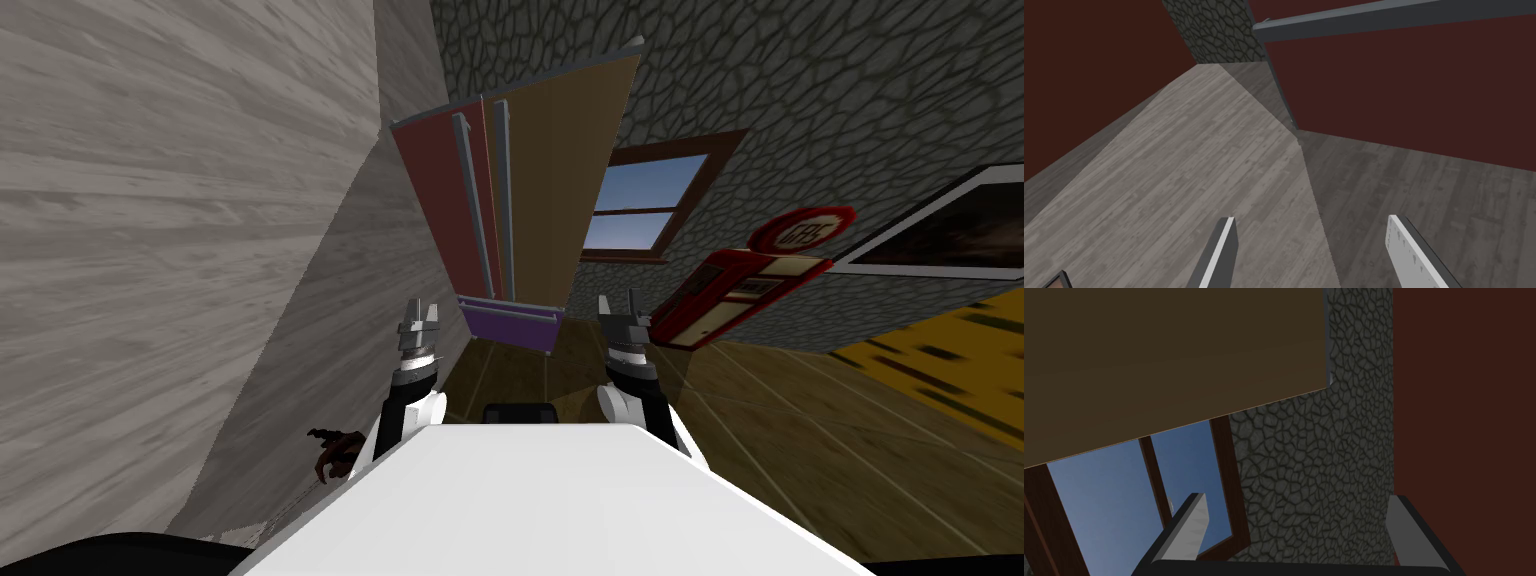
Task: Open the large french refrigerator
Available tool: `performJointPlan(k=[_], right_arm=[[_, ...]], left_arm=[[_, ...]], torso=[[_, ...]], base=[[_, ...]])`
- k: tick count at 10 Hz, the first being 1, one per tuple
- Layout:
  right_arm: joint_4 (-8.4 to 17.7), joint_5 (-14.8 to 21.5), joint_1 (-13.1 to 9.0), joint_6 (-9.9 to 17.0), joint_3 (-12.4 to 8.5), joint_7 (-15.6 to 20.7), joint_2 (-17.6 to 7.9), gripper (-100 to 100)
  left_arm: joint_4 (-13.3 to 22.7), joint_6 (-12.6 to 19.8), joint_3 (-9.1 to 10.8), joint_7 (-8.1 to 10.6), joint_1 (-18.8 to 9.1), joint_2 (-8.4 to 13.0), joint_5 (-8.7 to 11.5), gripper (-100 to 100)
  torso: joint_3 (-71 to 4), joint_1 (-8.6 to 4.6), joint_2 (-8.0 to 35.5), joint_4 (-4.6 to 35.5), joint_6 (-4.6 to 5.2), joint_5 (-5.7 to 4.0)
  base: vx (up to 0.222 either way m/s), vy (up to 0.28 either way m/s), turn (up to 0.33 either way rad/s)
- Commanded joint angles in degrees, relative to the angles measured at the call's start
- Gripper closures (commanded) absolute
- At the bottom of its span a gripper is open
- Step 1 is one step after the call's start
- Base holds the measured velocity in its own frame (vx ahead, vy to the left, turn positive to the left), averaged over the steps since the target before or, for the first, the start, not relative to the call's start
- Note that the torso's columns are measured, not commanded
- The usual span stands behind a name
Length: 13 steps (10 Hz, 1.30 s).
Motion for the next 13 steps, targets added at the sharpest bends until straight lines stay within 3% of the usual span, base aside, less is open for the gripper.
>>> performJointPlan(k=[1, 9, 10, 13], right_arm=[[0.0, 0.0, 0.0, 0.0, 0.0, 0.0, 0.0, 0], [-0.02, 0.0, 0.0, -0.01, 0.0, 0.0, 0.0, 0], [-0.02, 0.0, 0.0, -0.01, 0.0, 0.0, 0.0, 0], [0.01, 0.0, 0.01, 0.0, 0.0, 0.0, 0.0, 0]], left_arm=[[0.0, 0.0, 0.0, 0.0, 0.0, 0.0, 0.0, 0], [-0.02, -0.01, 0.0, 0.0, 0.0, 0.0, 0.0, 0], [1.82, -0.39, -0.01, -0.21, -0.67, 2.07, -0.12, -100], [5.82, -1.36, -0.04, -0.71, -2.17, 4.34, -0.4, -100]], torso=[[-4.67, 0.0, 2.32, 2.35, 0.0, 0.0], [-70.73, 0.0, 35.39, 35.37, 0.0, 0.0], [-79.19, 0.0, 39.62, 39.6, 0.0, 0.0], [-84.58, -0.03, 42.11, 42.18, 0.0, -0.01]], base=[[0.0, 0.0, 0.0], [0.0, 0.0, 0.0], [0.031, -0.011, 0.001], [0.059, -0.021, 0.001]])
